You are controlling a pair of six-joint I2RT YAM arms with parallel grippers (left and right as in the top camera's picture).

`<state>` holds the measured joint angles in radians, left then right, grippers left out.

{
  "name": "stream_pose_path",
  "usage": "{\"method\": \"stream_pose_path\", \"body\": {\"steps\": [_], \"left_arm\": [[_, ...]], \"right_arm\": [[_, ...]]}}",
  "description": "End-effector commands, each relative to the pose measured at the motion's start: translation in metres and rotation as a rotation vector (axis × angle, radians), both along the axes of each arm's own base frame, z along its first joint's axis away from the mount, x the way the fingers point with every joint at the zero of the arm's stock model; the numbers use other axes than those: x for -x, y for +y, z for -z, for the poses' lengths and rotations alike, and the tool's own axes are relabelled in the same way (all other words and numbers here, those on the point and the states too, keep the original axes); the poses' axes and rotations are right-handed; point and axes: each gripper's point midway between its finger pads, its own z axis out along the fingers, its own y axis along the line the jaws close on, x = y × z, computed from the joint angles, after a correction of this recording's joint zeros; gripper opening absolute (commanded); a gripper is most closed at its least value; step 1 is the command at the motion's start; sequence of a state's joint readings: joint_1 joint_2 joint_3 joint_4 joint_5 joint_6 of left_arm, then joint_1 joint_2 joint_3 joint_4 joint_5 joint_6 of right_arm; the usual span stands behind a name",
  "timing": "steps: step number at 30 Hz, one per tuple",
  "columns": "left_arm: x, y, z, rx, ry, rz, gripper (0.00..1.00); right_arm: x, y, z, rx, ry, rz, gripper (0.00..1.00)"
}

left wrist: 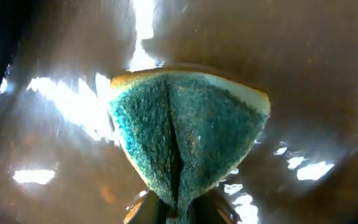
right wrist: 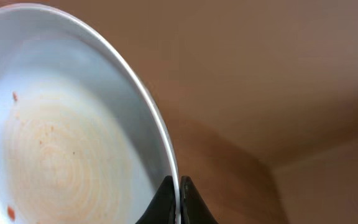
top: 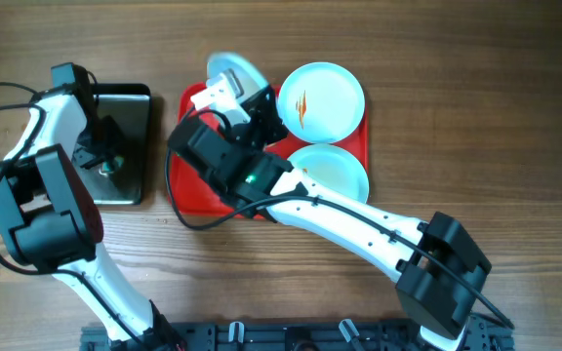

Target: Clean dirty plates on tray and stack at the side

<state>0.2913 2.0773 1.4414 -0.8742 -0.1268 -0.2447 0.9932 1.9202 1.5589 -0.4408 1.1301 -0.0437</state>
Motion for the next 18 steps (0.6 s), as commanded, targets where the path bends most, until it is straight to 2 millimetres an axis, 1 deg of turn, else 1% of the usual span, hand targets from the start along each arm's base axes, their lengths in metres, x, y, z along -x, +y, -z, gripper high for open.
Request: {"method": "stream_pose_path", "body": {"steps": [1,2,3,4,5,7,9,10,12,13,16,18], "left_arm": [[0.001,0.003,-0.02,0.008,0.033,-0.006,0.04],[-0.003,0.005,-0.035,0.002,0.012,-0.006,0.04],[-0.008,0.006,-0.055,-0.008,-0.025,-0.005,0.04],[-0.012,0.005,-0.072,-0.01,-0.065,-0.004,0.04],[-0.017,0.002,-0.091,-0.001,-0.122,0.0,0.04],[-0.021,-0.004,-0.115,0.018,-0.198,0.007,0.04],[-0.025,-0.018,-0.147,0.073,-0.303,0.027,0.04],[-0.025,-0.025,-0.155,0.101,-0.332,0.036,0.04],[-0.026,-0.035,-0.165,0.149,-0.367,0.052,0.04],[-0.027,-0.042,-0.167,0.18,-0.376,0.062,0.04],[-0.027,-0.066,-0.164,0.24,-0.363,0.104,0.04],[-0.027,-0.076,-0.163,0.247,-0.353,0.128,0.04]], "right_arm": [[0.006,0.022,0.049,-0.287,0.288,-0.121,0.04],[0.008,0.021,0.066,-0.375,0.398,-0.125,0.04],[0.008,0.019,0.078,-0.466,0.495,-0.123,0.04],[0.008,0.019,0.087,-0.573,0.596,-0.125,0.04],[0.007,0.018,0.092,-0.668,0.671,-0.123,0.04],[0.002,0.014,0.097,-0.787,0.746,-0.104,0.04],[-0.008,0.0,0.113,-0.898,0.819,-0.045,0.04],[-0.011,-0.005,0.121,-0.914,0.835,-0.019,0.04],[-0.013,-0.008,0.135,-0.915,0.863,0.008,0.04],[-0.012,-0.008,0.143,-0.922,0.874,0.035,0.04],[-0.01,-0.009,0.167,-0.951,0.905,0.127,0.04],[-0.009,-0.009,0.178,-0.946,0.926,0.146,0.04]]}}
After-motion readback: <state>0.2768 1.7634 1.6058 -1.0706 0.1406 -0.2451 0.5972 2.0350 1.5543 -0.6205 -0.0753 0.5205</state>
